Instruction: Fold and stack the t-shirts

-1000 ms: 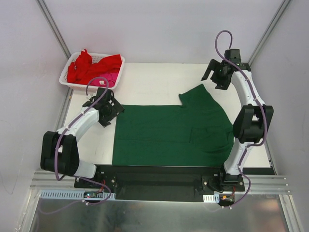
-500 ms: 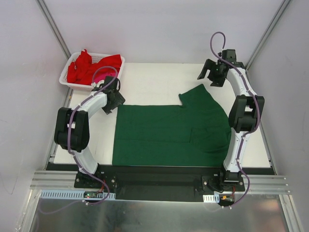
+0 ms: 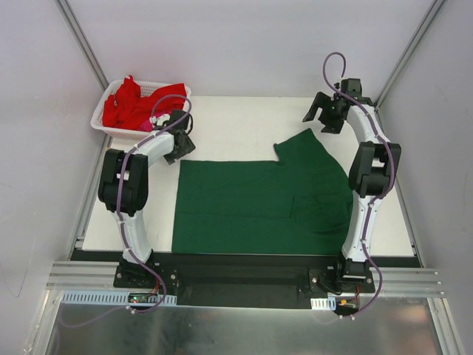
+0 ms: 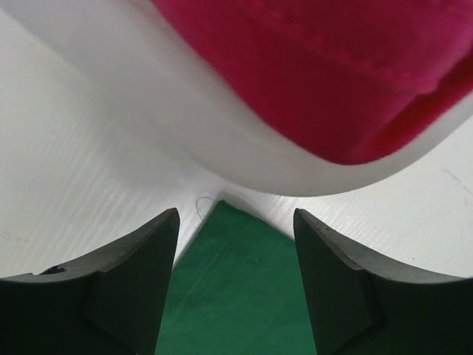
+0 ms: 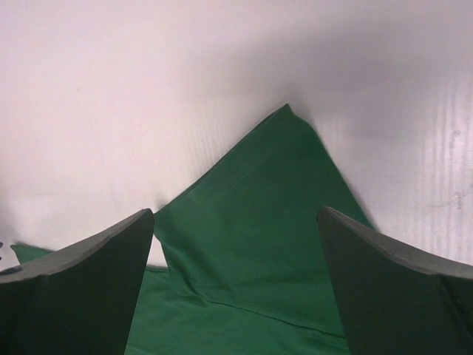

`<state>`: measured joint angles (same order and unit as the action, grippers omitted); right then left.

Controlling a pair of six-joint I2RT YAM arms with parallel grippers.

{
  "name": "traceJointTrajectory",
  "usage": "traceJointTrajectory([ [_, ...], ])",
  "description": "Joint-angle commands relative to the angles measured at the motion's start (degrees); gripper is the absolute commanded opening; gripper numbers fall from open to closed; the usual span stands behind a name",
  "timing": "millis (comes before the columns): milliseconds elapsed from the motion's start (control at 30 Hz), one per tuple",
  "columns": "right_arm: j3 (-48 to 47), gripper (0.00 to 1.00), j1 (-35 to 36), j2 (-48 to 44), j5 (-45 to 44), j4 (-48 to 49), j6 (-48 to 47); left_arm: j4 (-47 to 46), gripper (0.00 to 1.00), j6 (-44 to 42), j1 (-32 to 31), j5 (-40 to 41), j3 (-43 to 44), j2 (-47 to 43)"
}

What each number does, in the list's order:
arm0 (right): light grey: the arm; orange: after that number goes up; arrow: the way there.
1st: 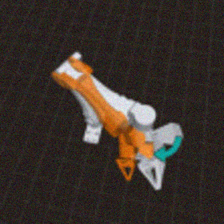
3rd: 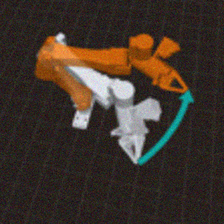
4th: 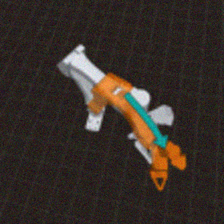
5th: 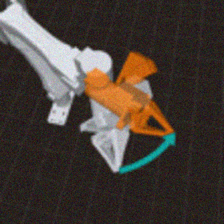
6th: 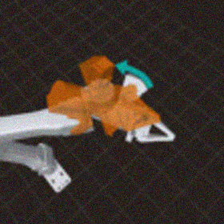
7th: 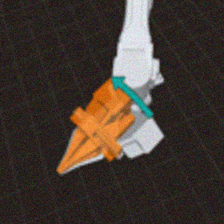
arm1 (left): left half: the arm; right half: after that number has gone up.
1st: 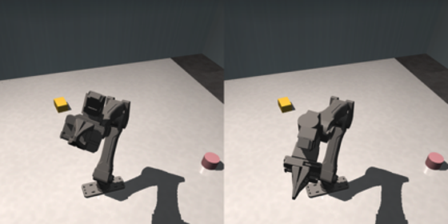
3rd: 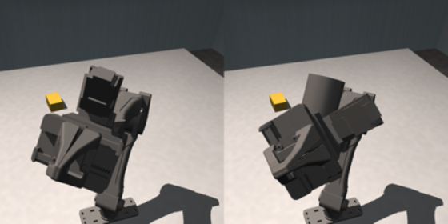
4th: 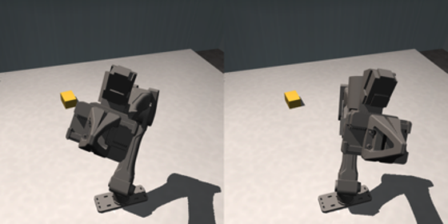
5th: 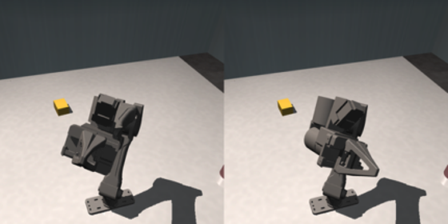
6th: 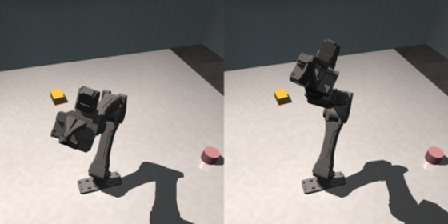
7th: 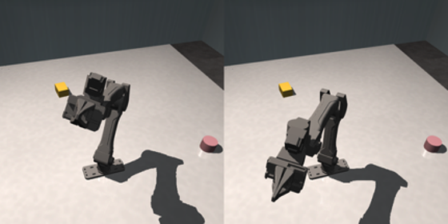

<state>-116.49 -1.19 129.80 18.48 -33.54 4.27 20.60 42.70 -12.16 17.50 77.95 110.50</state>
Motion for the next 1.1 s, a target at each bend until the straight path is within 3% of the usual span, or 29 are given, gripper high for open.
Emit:
traceJointTrajectory([
  [0, -2.3, 0.96, -1.9, -0.2, 1.8, 1.0, 0.2, -0.2, 0.63, -1.9, -2.2, 3.5, 3.3, 2.9],
  [333, 0.3, 0.96, -3.9, -2.4, 1.7, 1.1, -0.3, 0.0, 0.61, 0.5, -2.5, 4.2, 4.7, 5.7],
  [567, -5.9, 0.96, -4.6, 3.5, -1.7, -3.9, 0.4, 1.7, 0.59, 0.9, -3.4, 5.0, 3.6, 6.8],
  [767, -4.2, 0.96, -5.0, 4.0, -0.8, -2.6, 1.2, 4.2, 0.56, 1.5, -3.6, 5.5, 4.5, 8.3],
  [900, -4.8, 0.96, -5.0, 5.3, -1.7, -2.1, 1.0, 4.5, 0.47, 1.8, -4.0, 5.9, 4.2, 8.2],
  [933, -5.2, 0.96, -5.0, 5.8, -1.7, -2.1, 1.2, 4.7, 0.39, 1.8, -4.2, 6.0, 4.2, 8.2],
  [1067, -7.0, 0.96, -5.0, 8.8, -1.0, -2.1, 3.8, 5.0, 0.21, 1.7, -4.6, 5.9, 4.7, 8.5],
])
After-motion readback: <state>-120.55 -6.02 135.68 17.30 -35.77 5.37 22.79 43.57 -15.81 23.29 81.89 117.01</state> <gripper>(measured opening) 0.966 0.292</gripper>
